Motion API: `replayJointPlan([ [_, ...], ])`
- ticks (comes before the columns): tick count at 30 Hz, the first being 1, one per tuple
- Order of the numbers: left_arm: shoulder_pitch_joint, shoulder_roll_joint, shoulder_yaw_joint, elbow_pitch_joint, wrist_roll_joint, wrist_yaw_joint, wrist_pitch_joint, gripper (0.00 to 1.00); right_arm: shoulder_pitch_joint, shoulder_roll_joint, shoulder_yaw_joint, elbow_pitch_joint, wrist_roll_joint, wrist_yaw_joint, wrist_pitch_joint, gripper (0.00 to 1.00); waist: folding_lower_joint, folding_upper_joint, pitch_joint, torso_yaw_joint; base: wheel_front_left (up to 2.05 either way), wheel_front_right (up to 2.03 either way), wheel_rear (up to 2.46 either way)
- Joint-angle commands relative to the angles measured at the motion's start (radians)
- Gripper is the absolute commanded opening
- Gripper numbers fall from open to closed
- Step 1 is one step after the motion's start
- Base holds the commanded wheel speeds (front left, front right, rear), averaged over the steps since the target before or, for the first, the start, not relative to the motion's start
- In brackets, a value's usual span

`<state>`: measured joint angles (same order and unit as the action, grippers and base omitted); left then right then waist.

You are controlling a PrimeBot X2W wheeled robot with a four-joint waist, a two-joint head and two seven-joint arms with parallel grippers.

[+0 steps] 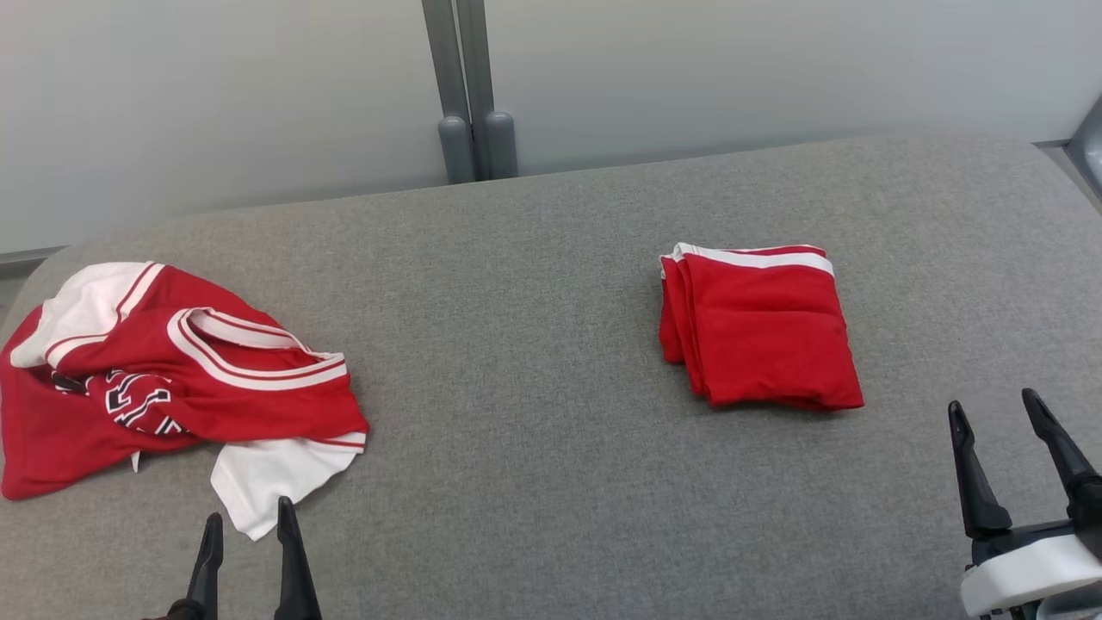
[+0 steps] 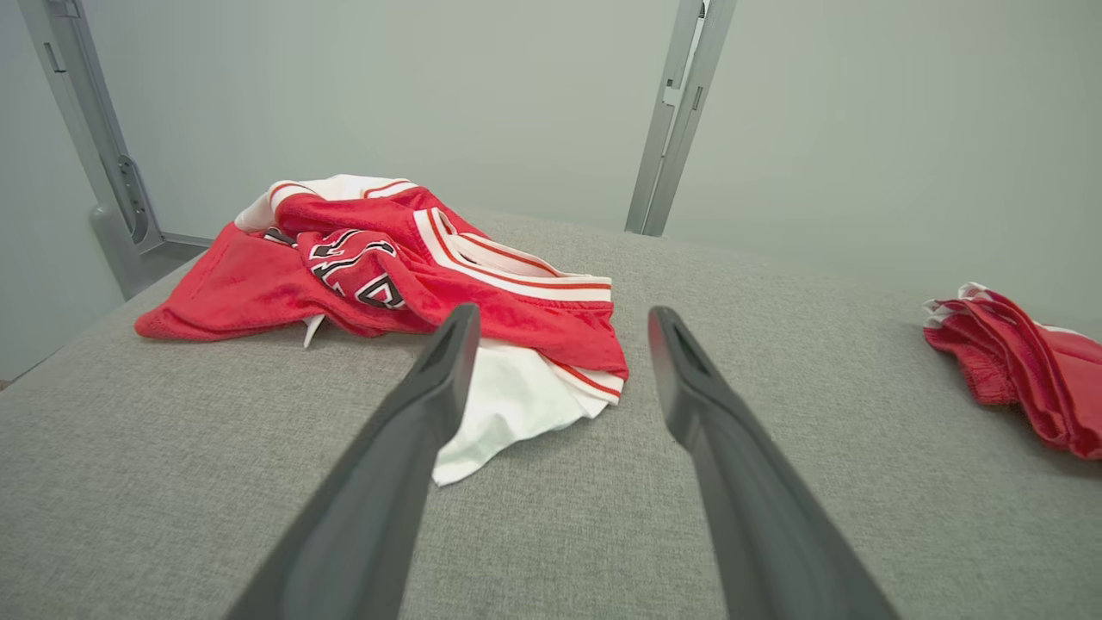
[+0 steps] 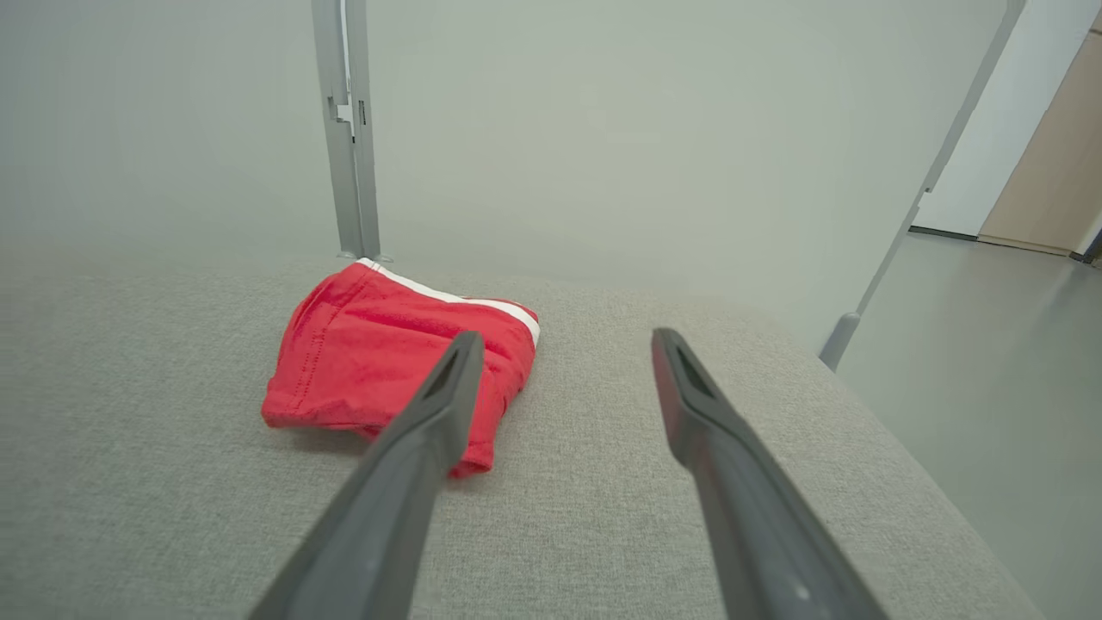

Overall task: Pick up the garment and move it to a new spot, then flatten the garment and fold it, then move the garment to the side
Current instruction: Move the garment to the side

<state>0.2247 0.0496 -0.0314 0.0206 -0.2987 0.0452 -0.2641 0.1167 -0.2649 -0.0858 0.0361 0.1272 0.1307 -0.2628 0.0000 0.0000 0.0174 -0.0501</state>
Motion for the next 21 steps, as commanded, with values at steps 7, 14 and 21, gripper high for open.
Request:
replayJointPlan([
  [7, -0.013, 0.002, -0.013, -0.002, 0.008, 0.001, 0.0, 1.0, -0.016, -0.005, 0.013, 0.02, 0.011, 0.0, -0.003, 1.0, 0.0, 0.0, -0.005, -0.003, 0.0, 0.0, 0.0],
  [14, -0.017, 0.002, -0.007, -0.003, 0.016, -0.003, 0.0, 1.0, -0.015, 0.004, 0.013, 0.015, 0.008, 0.0, -0.003, 1.0, 0.0, 0.0, -0.003, 0.003, 0.0, 0.0, 0.0],
  [21, -0.01, 0.002, -0.008, -0.01, 0.009, 0.006, 0.0, 1.0, -0.029, 0.013, 0.006, 0.022, 0.028, 0.0, -0.003, 1.0, 0.0, 0.0, 0.002, 0.011, 0.0, 0.0, 0.0],
])
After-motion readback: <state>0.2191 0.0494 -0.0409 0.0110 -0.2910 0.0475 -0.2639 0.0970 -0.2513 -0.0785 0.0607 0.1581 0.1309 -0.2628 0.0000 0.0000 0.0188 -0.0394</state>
